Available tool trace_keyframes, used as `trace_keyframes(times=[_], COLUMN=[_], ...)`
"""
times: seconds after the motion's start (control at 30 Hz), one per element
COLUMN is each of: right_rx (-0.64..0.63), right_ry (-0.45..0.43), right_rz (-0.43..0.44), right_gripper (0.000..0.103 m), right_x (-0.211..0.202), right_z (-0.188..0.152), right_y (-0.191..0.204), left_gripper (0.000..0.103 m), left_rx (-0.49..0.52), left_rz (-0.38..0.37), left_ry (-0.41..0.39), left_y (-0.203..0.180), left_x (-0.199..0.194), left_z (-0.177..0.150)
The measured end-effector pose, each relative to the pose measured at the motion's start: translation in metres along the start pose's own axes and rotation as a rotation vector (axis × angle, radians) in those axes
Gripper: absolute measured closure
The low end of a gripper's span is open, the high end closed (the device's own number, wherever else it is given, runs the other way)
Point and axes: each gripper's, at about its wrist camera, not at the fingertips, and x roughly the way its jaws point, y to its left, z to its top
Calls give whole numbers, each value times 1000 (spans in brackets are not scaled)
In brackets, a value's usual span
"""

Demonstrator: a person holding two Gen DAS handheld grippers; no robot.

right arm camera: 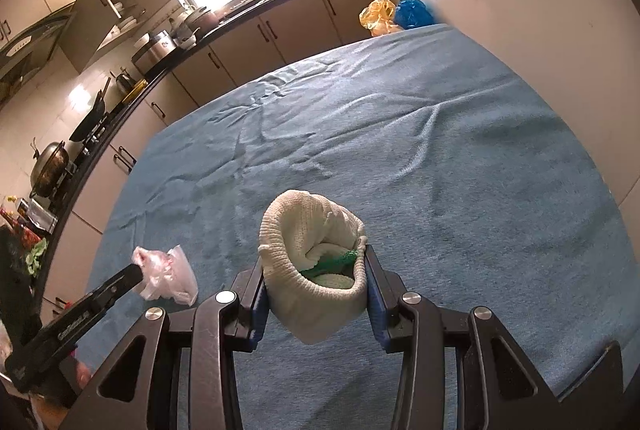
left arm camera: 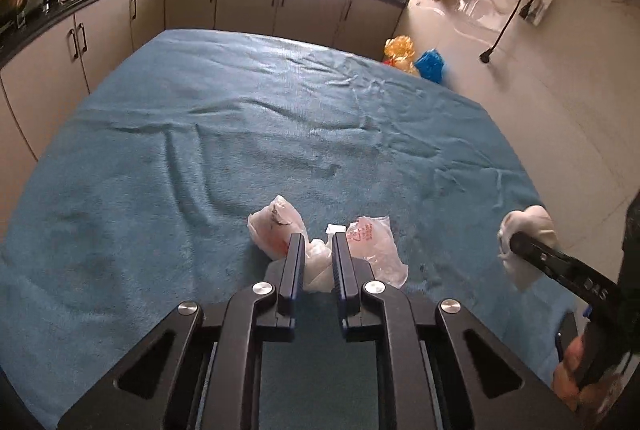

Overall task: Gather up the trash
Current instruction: 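Grasp the white knit sock with the right tool while the left tool grasps the plastic bags, then hold the knit sock and plastic bags raised above the table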

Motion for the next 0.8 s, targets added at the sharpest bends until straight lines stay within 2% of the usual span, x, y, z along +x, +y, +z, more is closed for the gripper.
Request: trace_keyframes(times=[0.13,0.3,0.43,0.63,0.8], right_rx=[-23,-55,-112,-206,-228], right_ry=[-4,-17,-34,-37,-33], right_rz=[2,32,70,116,117], right_gripper=[59,59,59,59,59], right_x=[0,-3,-8,-10,-7], right_z=[-2,-5,-10,-23,-26], right_y=[6,16,31,54,58], left_gripper=[90,90,90,90,90], left_rx=[-7,8,20,61,85], left_rz=[-28,-1,10,65,111], left_ry=[-34,-97,-110,-159,-192], left_y=[8,10,7,-1,-5], left_x=[-7,-16,-17,-24,-28], left_z=[-5,-7,-7,-9,-9])
